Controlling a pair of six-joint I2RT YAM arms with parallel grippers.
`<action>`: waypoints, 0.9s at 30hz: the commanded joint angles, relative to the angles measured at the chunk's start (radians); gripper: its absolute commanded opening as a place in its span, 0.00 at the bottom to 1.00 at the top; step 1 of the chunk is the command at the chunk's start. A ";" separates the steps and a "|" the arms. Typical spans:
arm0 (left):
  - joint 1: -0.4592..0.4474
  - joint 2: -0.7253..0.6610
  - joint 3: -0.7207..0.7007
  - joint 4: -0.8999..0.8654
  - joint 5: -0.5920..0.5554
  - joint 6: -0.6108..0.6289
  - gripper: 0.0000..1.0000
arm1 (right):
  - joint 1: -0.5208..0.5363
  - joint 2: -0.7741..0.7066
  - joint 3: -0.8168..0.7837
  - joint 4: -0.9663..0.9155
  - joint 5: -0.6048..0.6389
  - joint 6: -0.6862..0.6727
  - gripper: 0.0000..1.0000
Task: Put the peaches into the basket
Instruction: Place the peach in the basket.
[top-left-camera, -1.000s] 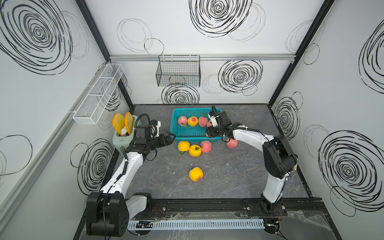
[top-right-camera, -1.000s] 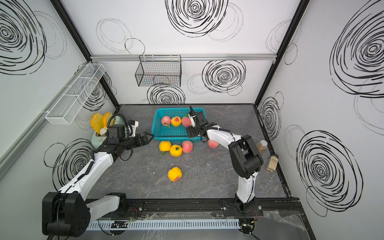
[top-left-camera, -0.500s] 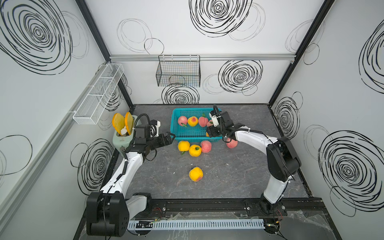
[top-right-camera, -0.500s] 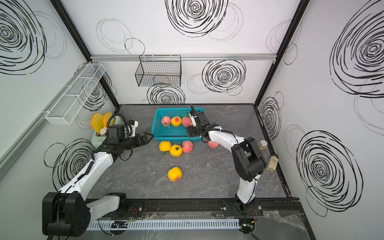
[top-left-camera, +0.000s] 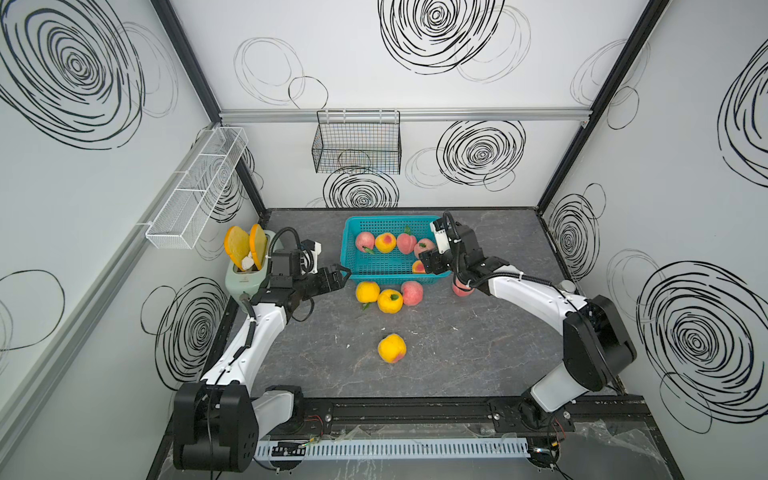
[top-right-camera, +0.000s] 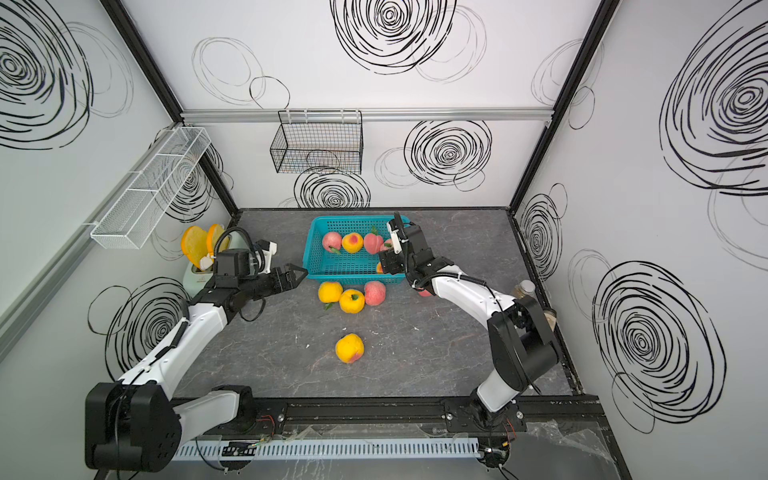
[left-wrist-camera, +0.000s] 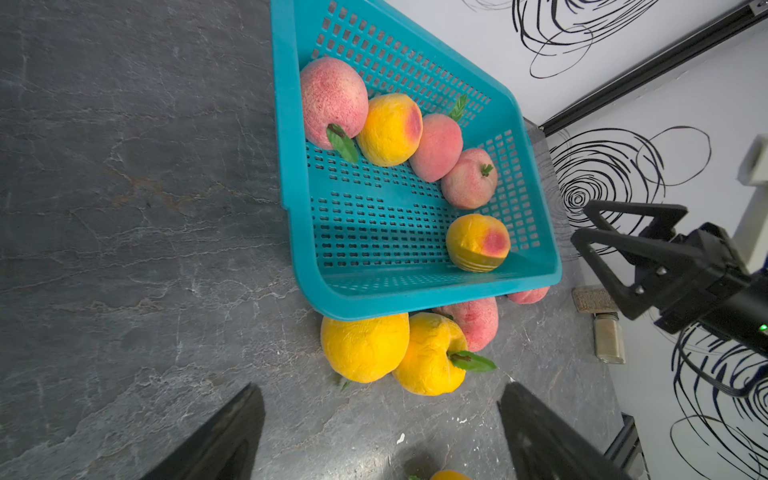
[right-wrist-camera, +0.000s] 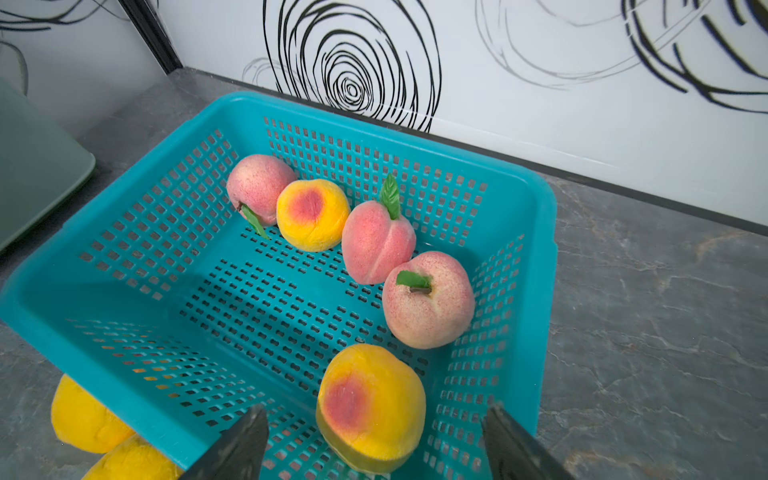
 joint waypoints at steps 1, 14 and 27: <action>0.002 0.008 -0.008 0.027 0.009 0.001 0.92 | -0.020 -0.056 -0.054 0.084 0.014 0.040 0.85; -0.035 0.022 -0.004 0.025 -0.019 -0.005 0.92 | -0.270 -0.335 -0.422 0.334 -0.005 0.229 0.86; -0.064 0.038 0.002 0.018 -0.046 -0.001 0.92 | -0.390 -0.306 -0.550 0.451 -0.073 0.303 0.86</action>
